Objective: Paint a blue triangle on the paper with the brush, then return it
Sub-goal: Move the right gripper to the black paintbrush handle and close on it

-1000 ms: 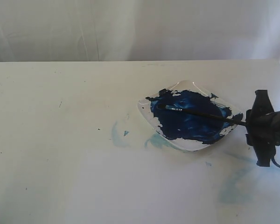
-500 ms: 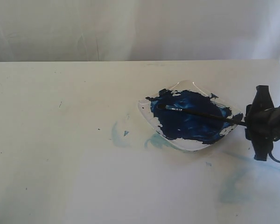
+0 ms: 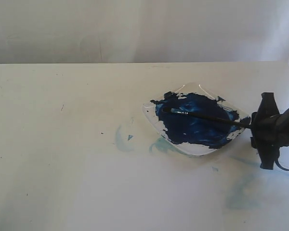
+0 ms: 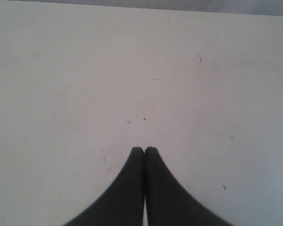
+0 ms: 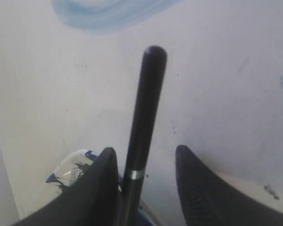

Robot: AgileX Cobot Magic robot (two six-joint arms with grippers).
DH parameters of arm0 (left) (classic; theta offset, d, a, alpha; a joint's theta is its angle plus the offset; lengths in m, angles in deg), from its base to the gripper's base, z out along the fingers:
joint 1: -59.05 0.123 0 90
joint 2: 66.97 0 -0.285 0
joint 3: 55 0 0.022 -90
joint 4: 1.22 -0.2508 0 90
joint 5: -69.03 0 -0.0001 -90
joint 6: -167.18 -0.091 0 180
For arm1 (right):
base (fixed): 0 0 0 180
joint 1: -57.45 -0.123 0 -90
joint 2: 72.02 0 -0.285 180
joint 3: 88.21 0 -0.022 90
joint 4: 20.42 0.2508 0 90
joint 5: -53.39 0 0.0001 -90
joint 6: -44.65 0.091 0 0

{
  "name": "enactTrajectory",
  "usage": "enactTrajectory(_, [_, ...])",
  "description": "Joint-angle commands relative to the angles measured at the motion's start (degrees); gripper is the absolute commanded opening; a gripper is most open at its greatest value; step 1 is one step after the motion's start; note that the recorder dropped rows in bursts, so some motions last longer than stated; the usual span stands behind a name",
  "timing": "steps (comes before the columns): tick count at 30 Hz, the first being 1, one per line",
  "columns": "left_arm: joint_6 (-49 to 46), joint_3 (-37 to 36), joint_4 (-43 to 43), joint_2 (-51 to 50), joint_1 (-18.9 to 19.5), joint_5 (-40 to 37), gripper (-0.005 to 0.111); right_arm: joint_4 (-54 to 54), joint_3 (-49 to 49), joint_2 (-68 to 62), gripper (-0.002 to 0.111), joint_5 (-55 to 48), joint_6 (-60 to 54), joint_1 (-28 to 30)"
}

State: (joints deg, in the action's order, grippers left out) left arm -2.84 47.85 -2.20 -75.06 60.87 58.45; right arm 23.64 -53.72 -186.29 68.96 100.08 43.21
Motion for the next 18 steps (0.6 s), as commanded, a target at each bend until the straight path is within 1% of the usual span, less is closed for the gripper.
enactTrajectory(1, [0.4, -0.1, 0.0, 0.3, -0.5, 0.3, 0.000, -0.2, -0.2, -0.1, 0.038, 0.2, 0.3, 0.1])
enactTrajectory(13, [0.4, -0.1, 0.0, 0.3, -0.5, 0.3, 0.000, -0.2, -0.1, -0.1, 0.037, 1.2, 0.3, 0.1])
enactTrajectory(15, [0.4, -0.1, 0.0, 0.3, -0.5, 0.3, 0.000, -0.2, -0.1, -0.1, 0.032, 1.5, 0.3, 0.1])
enactTrajectory(18, [0.4, -0.1, 0.0, 0.3, -0.5, 0.3, 0.000, -0.2, -0.1, -0.1, 0.022, 1.5, 0.3, 0.1])
